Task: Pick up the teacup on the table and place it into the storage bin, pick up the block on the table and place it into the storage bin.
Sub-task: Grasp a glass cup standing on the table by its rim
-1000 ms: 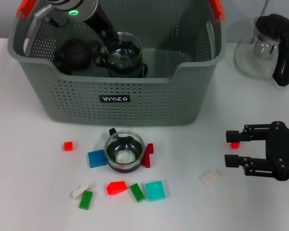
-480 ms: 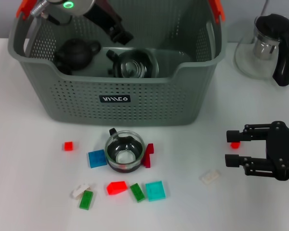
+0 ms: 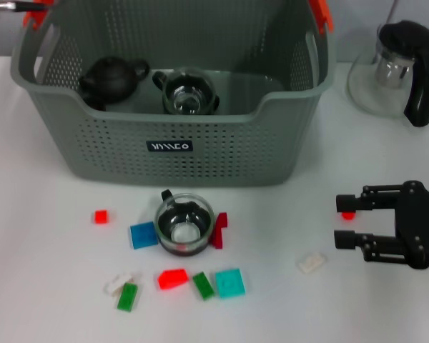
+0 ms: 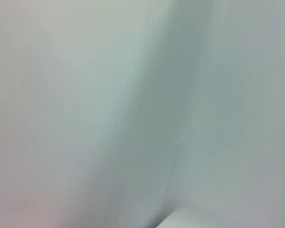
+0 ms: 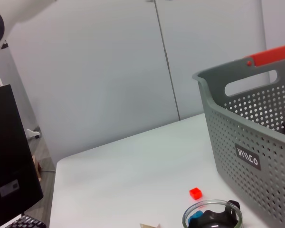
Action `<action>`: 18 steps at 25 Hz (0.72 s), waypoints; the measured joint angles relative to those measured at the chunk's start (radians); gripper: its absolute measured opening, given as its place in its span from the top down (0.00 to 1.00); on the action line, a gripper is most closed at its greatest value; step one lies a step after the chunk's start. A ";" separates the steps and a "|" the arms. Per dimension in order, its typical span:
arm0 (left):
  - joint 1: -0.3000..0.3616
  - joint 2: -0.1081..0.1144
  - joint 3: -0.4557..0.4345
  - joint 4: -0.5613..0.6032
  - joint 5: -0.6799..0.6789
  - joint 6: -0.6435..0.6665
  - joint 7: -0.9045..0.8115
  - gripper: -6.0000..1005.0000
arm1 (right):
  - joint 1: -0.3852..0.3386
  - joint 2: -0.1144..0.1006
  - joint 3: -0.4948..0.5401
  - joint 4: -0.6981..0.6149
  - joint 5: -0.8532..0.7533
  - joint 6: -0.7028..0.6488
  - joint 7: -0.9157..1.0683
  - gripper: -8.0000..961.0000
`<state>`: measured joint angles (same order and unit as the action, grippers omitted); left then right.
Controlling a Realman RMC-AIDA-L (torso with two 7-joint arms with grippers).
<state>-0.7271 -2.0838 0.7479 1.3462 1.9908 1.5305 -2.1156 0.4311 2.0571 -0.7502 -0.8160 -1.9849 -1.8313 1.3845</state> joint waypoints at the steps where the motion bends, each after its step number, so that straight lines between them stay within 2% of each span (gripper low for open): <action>1: 0.051 0.016 -0.052 -0.077 -0.184 0.089 0.067 0.37 | 0.000 0.000 0.000 0.000 0.000 0.000 0.000 0.38; 3: 0.088 0.025 -0.094 -0.161 -0.324 0.186 0.139 0.31 | 0.001 0.000 0.000 0.000 0.000 0.000 0.000 0.38; 4: 0.118 0.030 -0.153 -0.261 -0.424 0.283 0.212 0.32 | 0.001 0.000 0.000 0.000 0.000 0.000 0.000 0.38; 5: 0.118 0.030 -0.153 -0.261 -0.424 0.283 0.212 0.32 | 0.001 0.000 0.000 0.000 0.000 0.000 0.000 0.38; 6: 0.135 0.032 -0.187 -0.312 -0.472 0.336 0.250 0.32 | 0.002 0.000 0.000 0.000 0.000 0.000 0.000 0.38; 7: 0.169 0.027 -0.237 -0.377 -0.520 0.414 0.322 0.32 | 0.002 0.000 0.000 0.000 0.000 0.000 0.000 0.38; 8: 0.242 -0.004 -0.245 -0.405 -0.511 0.469 0.427 0.32 | 0.003 -0.001 0.000 0.000 0.000 0.000 0.000 0.38; 9: 0.259 -0.011 -0.238 -0.397 -0.497 0.472 0.447 0.32 | 0.003 -0.001 -0.002 0.000 0.000 0.001 0.000 0.38; 10: 0.298 -0.030 -0.212 -0.370 -0.431 0.481 0.495 0.32 | 0.004 -0.001 -0.003 0.000 0.000 0.002 0.001 0.38; 13: 0.346 -0.053 -0.171 -0.313 -0.252 0.494 0.538 0.32 | 0.005 -0.004 -0.006 0.000 0.000 0.000 0.001 0.38; 16: 0.347 -0.062 -0.125 -0.262 -0.055 0.498 0.523 0.33 | 0.006 -0.007 -0.007 0.001 0.000 -0.003 0.002 0.38; 18: 0.327 -0.065 -0.063 -0.212 0.056 0.498 0.481 0.33 | 0.005 -0.007 -0.007 0.001 0.000 -0.005 0.004 0.38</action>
<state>-0.3996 -2.1491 0.6847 1.1345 2.0463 2.0290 -1.6346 0.4361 2.0503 -0.7574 -0.8148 -1.9850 -1.8364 1.3887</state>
